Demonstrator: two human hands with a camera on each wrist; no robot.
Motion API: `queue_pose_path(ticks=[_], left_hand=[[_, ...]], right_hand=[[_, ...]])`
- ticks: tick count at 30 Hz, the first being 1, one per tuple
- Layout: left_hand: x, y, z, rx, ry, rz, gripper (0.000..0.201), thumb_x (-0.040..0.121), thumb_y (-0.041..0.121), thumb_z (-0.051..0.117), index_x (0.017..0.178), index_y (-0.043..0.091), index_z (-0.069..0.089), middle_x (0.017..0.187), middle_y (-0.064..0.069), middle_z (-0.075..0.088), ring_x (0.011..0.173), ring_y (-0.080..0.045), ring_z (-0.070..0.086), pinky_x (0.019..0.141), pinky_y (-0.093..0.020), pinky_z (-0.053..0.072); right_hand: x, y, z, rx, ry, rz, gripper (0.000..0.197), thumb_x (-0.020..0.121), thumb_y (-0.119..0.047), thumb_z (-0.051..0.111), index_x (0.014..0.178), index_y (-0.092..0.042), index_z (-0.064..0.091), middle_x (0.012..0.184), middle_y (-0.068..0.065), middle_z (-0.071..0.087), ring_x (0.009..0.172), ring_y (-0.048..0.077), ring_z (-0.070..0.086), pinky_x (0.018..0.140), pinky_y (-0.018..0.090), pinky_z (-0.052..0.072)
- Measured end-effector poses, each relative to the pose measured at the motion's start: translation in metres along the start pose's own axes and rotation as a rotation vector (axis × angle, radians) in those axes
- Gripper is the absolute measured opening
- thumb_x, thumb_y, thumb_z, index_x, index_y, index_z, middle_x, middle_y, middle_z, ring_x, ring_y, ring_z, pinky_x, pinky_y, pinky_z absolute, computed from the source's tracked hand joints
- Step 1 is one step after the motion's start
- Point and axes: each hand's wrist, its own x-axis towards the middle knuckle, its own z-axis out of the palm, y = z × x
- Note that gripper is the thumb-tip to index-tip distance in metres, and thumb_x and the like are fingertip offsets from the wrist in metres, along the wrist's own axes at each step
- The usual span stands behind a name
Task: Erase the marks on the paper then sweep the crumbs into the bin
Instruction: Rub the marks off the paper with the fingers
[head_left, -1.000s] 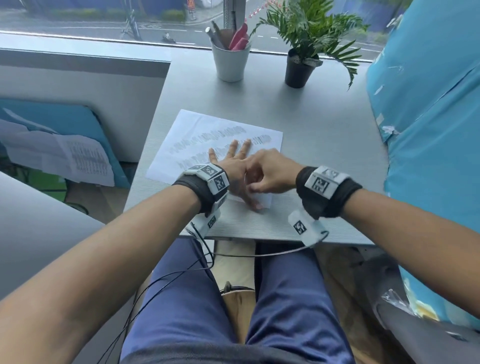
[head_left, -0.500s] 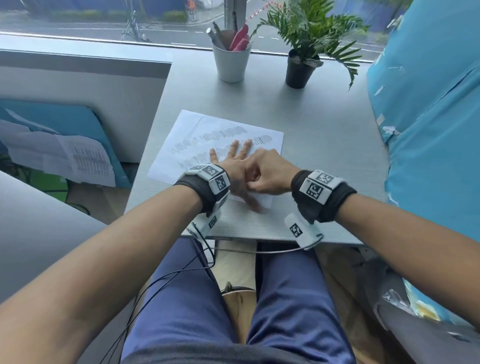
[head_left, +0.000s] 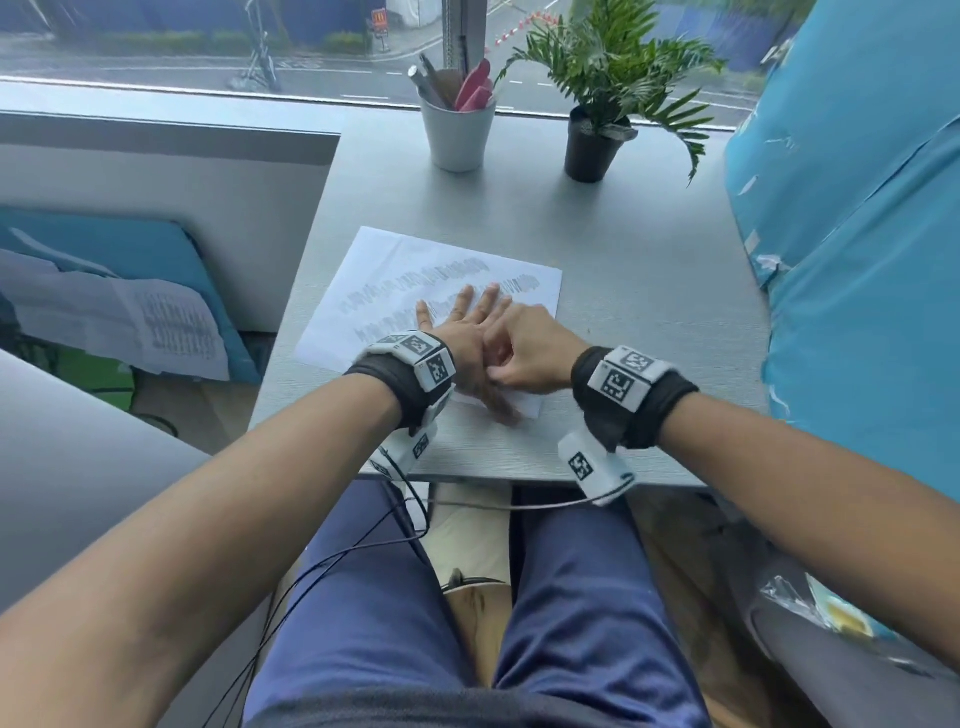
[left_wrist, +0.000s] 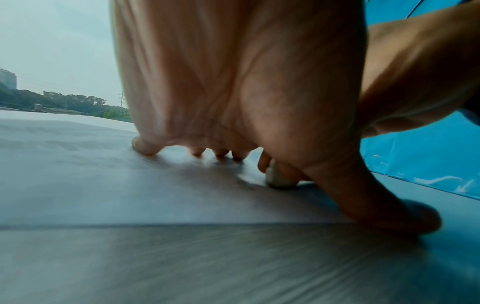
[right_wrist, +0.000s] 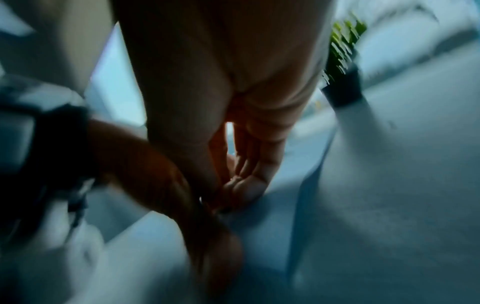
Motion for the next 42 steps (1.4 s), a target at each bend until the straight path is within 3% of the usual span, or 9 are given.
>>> queue_pose_path(ticks=[4,8,12,19,26,31,35,39,42], left_hand=[[0.000,-0.001,0.001,-0.016,0.003,0.005,0.162,0.039,0.082,0.078,0.152,0.030,-0.025,0.157,0.011,-0.034,0.144,-0.019,-0.033,0.106,-0.074,-0.015],[-0.001,0.000,-0.001,0.005,-0.020,0.002,0.158,0.041,0.084,0.076,0.153,0.032,-0.022,0.156,0.010,-0.038,0.144,-0.022,-0.034,0.106,-0.076,-0.012],[-0.006,-0.004,-0.005,0.048,0.003,0.025,0.152,0.045,0.087,0.072,0.153,0.035,-0.021,0.159,0.007,-0.033,0.147,-0.021,-0.029,0.109,-0.075,-0.008],[-0.014,-0.019,-0.020,0.122,-0.066,0.041,0.118,0.070,0.061,0.078,0.152,0.051,-0.006,0.162,0.000,-0.024,0.150,-0.022,-0.019,0.113,-0.070,0.017],[-0.017,-0.016,-0.024,0.168,-0.108,0.040,0.116,0.070,0.061,0.079,0.153,0.050,-0.002,0.161,0.000,-0.030,0.149,-0.026,-0.021,0.114,-0.068,0.012],[-0.016,-0.011,-0.020,0.119,-0.087,0.006,0.119,0.069,0.064,0.078,0.151,0.053,-0.007,0.160,0.001,-0.031,0.149,-0.028,-0.023,0.108,-0.074,0.012],[-0.015,-0.008,-0.020,0.118,-0.101,-0.023,0.121,0.068,0.065,0.079,0.152,0.051,-0.006,0.159,0.001,-0.032,0.148,-0.030,-0.024,0.106,-0.076,0.009],[-0.017,-0.004,-0.019,0.116,-0.095,-0.038,0.125,0.065,0.067,0.079,0.152,0.051,-0.009,0.160,0.000,-0.032,0.148,-0.031,-0.024,0.107,-0.075,0.011],[-0.019,-0.001,-0.020,0.113,-0.104,-0.052,0.126,0.066,0.065,0.080,0.153,0.048,-0.010,0.159,0.000,-0.033,0.148,-0.031,-0.025,0.106,-0.077,0.009]], right_hand=[[0.010,0.017,-0.018,0.003,0.188,0.111,0.010,0.075,-0.018,0.074,0.076,-0.009,0.076,0.070,0.003,0.070,0.060,0.010,0.058,0.059,0.017,0.040],[-0.001,-0.002,-0.005,-0.032,-0.004,0.017,0.007,0.075,-0.012,0.070,0.068,-0.012,0.073,0.059,-0.005,0.061,0.050,0.000,0.052,0.050,0.012,0.038],[0.008,0.020,-0.028,-0.089,0.191,0.145,0.010,0.075,-0.017,0.072,0.080,-0.010,0.078,0.065,-0.003,0.061,0.064,0.009,0.057,0.056,0.012,0.038],[0.012,0.024,-0.033,-0.067,0.187,0.163,0.011,0.076,-0.016,0.075,0.083,-0.008,0.078,0.056,-0.011,0.056,0.058,0.007,0.054,0.048,0.000,0.033],[-0.014,0.003,0.001,0.038,0.084,0.084,0.007,0.077,-0.019,0.076,0.079,-0.013,0.077,0.075,-0.001,0.069,0.068,0.010,0.064,0.060,0.018,0.054],[-0.001,0.022,-0.023,0.037,0.233,0.181,0.012,0.076,-0.019,0.076,0.084,-0.011,0.078,0.073,-0.001,0.068,0.066,0.008,0.060,0.055,0.009,0.040],[-0.008,0.001,0.004,-0.014,0.021,0.048,0.005,0.076,-0.021,0.077,0.079,-0.017,0.076,0.078,-0.002,0.067,0.070,0.010,0.061,0.058,0.014,0.044],[0.004,0.020,-0.023,-0.008,0.188,0.154,0.011,0.074,-0.021,0.076,0.082,-0.013,0.078,0.075,0.001,0.069,0.068,0.010,0.059,0.057,0.012,0.040],[-0.006,0.001,-0.002,-0.024,0.040,0.029,0.005,0.074,-0.017,0.074,0.077,-0.015,0.078,0.075,-0.002,0.067,0.069,0.011,0.061,0.060,0.020,0.047]])
